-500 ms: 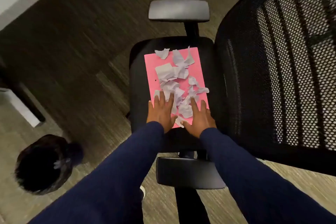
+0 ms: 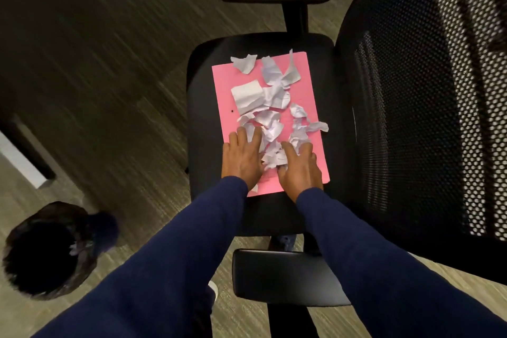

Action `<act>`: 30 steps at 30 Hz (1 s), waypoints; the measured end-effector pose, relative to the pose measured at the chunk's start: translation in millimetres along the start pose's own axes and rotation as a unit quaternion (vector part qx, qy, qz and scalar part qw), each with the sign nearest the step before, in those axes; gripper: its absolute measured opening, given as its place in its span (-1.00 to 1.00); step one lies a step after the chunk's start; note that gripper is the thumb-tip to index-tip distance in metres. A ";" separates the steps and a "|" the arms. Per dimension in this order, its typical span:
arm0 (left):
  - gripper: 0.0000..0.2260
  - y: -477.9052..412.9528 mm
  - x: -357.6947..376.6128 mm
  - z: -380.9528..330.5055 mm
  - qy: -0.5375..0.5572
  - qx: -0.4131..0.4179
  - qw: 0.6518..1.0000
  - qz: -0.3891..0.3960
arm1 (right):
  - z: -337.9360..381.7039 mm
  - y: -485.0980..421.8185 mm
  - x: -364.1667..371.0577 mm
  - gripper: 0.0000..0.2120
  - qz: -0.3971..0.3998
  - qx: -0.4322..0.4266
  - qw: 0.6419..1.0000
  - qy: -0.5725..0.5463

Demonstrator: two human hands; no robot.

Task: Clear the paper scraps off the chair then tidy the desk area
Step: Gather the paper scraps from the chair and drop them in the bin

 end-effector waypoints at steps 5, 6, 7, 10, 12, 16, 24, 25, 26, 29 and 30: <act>-0.56 -5.0 -1.5 0.5 0.047 0.020 0.999 -0.013 | 0.3 -5.2 0.2 -0.61 -0.017 -0.023 0.999 -0.025; -0.58 -5.0 -1.9 0.8 0.062 0.022 0.998 -0.014 | 0.2 -6.2 -0.4 -0.64 -0.020 -0.026 0.999 -0.026; -0.61 -5.0 -2.3 1.3 0.074 0.023 0.997 -0.018 | 0.4 -7.1 -0.4 -0.66 -0.020 -0.031 0.999 -0.026; -0.68 -6.0 -1.3 2.2 0.105 0.024 0.994 -0.008 | 1.4 -6.5 -3.8 -0.75 -0.031 -0.045 0.997 -0.046; -0.71 -6.0 -1.3 3.9 0.126 0.022 0.992 -0.001 | -0.8 -4.3 -9.2 -0.79 -0.052 -0.035 0.994 -0.088; -0.77 -0.1 -11.9 8.7 0.172 0.021 0.985 -0.018 | -9.7 2.2 -14.8 -0.83 -0.075 0.014 0.983 -0.168; -0.80 14.5 -37.9 26.0 0.277 -0.004 0.960 -0.036 | -13.0 14.8 -25.3 -0.80 -0.111 0.049 0.962 -0.243; -0.81 16.7 -41.2 28.6 0.290 -0.010 0.956 -0.038 | -13.6 15.9 -26.0 -0.79 -0.113 0.065 0.957 -0.257; -0.81 18.8 -43.9 31.1 0.302 -0.016 0.952 -0.041 | -14.3 17.3 -26.1 -0.77 -0.113 0.085 0.950 -0.278; -0.84 24.5 -50.0 37.1 0.339 -0.036 0.939 -0.051 | -16.0 20.3 -27.5 -0.73 -0.118 0.146 0.916 -0.354; -0.84 27.2 -52.0 40.2 0.350 -0.040 0.934 -0.054 | -13.5 21.6 -28.6 -0.75 -0.122 0.157 0.905 -0.375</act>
Point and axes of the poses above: each hand's wrist, its own y-axis away from the middle knuckle, its own x-axis out of the palm, z = x × y, the point moved 9 cm from there along -y, towards the middle knuckle, and after that the axes turned 13 degrees about -y, right-handed, at the moved point
